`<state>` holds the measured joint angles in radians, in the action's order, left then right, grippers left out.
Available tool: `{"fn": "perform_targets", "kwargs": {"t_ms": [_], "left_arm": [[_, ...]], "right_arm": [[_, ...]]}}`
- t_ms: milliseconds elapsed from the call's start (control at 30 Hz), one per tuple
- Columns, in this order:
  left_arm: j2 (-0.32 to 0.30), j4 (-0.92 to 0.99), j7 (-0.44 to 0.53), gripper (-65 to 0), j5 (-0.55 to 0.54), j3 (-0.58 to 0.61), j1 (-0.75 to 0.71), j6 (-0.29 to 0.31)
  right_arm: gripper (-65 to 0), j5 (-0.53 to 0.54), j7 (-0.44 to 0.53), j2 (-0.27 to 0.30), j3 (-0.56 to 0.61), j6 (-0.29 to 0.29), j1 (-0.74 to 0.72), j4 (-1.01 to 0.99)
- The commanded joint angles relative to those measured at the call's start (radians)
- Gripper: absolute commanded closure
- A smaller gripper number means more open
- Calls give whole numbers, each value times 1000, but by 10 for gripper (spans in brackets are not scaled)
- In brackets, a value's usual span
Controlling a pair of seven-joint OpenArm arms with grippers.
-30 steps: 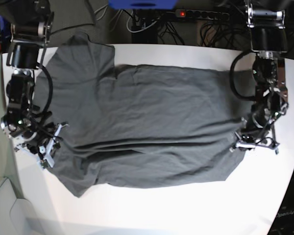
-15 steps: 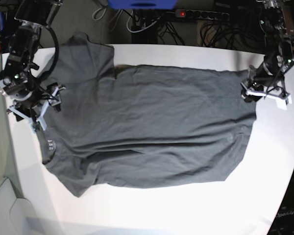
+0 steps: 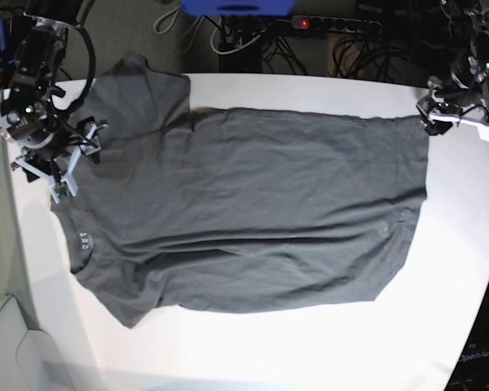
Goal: Layout the t-shirt on the table in an organized manner, then fold the t-shirt properly
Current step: 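Pull the grey shirt apart with both grippers, spreading it flat, then adjust the right gripper's grip on the shirt shoulder edge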
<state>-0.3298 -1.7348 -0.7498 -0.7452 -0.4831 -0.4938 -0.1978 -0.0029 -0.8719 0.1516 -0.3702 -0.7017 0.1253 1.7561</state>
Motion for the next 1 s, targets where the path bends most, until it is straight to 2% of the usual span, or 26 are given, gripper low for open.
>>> {"fn": "perform_targets", "kwargs": {"t_ms": [0, 67, 300, 467, 667, 700, 767, 900, 933, 967], "left_arm": [[-7, 12, 8, -394, 16, -9, 4, 18], [2, 52, 8, -394, 66, -6, 45, 57], [105, 103, 8, -394, 263, -13, 114, 157], [137, 108, 8, -394, 318, -13, 134, 166], [136, 183, 8, -389, 316, -13, 172, 166], [134, 198, 8, -367, 316, -13, 177, 168], [134, 215, 8, -280, 312, -12, 177, 168], [134, 221, 8, -36, 312, -12, 195, 168], [134, 221, 8, -2, 312, -12, 197, 168], [134, 221, 8, 0, 312, -12, 197, 168]], "right_arm": [[-460, 8, 12, 10, -3, 4, -11, 20], [-460, 8, 12, 10, -3, 4, -11, 20], [-460, 8, 13, 10, -3, 4, 1, 20], [-460, 5, 12, 10, -8, 4, 1, 20], [-460, 5, 10, 15, -94, 4, 7, 20], [-460, 5, 10, 18, -106, 4, 23, 20], [-460, 5, 10, 18, -123, 4, 50, 20], [-460, 5, 10, 9, -152, 4, 95, 20], [-460, 5, 10, 3, -152, 4, 104, 20], [-460, 5, 10, -7, -152, 4, 116, 21]]}}
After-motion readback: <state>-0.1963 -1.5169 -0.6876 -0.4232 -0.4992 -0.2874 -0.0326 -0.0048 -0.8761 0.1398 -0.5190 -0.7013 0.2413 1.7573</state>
